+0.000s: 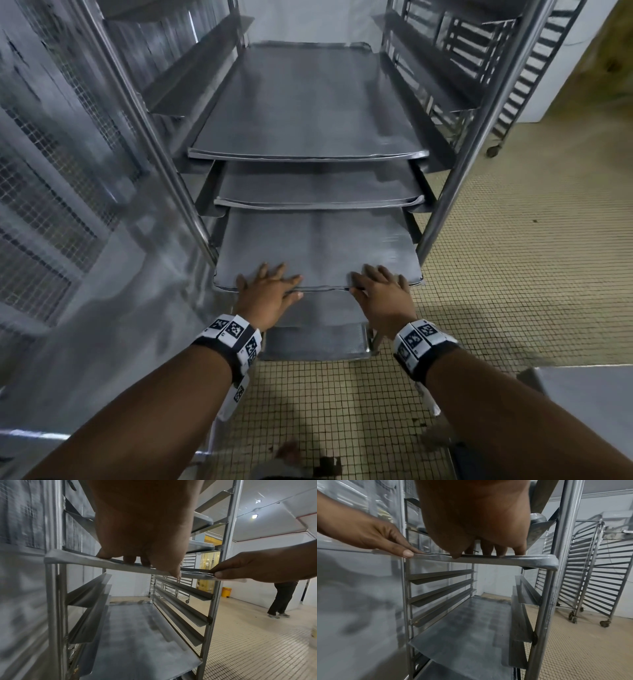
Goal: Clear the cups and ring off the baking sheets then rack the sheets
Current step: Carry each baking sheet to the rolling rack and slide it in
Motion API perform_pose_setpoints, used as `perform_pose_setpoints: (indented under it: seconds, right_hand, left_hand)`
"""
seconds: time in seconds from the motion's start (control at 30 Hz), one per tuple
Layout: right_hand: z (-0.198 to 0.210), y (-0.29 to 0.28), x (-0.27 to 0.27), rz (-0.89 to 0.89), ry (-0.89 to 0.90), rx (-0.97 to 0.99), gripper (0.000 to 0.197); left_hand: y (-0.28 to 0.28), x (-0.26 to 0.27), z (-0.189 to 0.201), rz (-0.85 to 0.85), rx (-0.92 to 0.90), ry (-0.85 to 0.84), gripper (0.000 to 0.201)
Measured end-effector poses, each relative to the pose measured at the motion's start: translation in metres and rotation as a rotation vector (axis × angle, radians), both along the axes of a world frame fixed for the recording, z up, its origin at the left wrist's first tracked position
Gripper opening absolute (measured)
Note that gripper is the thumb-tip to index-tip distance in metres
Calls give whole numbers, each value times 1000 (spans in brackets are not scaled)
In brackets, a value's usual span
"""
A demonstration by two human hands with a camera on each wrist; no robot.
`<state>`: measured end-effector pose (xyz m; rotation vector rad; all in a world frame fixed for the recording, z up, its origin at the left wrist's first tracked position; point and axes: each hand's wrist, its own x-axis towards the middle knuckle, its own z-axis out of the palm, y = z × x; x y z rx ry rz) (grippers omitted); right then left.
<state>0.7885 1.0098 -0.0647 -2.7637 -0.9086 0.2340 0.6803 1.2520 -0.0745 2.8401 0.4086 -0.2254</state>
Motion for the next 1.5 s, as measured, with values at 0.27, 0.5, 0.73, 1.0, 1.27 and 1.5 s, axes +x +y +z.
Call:
perform_pose_setpoints:
  seconds: [0.27,0.5,0.73,1.0,1.27,1.5]
  right_hand:
    - [2,41,65,-48,58,12,45]
    - [6,58,84,-66,46,11,42]
    - [0,8,68,-155,-11,47,43]
    - [79,-71,89,-539,34,288,63]
    - [240,-69,127,-453,-149,541,67]
    - [362,-39,149,-482,-302,768,63]
  left_hand:
    - [42,68,2,-29,18,4,48]
    - [52,90,3,1,52,38,47]
    - [50,35,-6,36,187,15,86]
    - [94,-24,72,400,66,-173,75]
    - [126,-19,222,628,-331,-681,79]
    - [138,20,355,518,-265,-922,97]
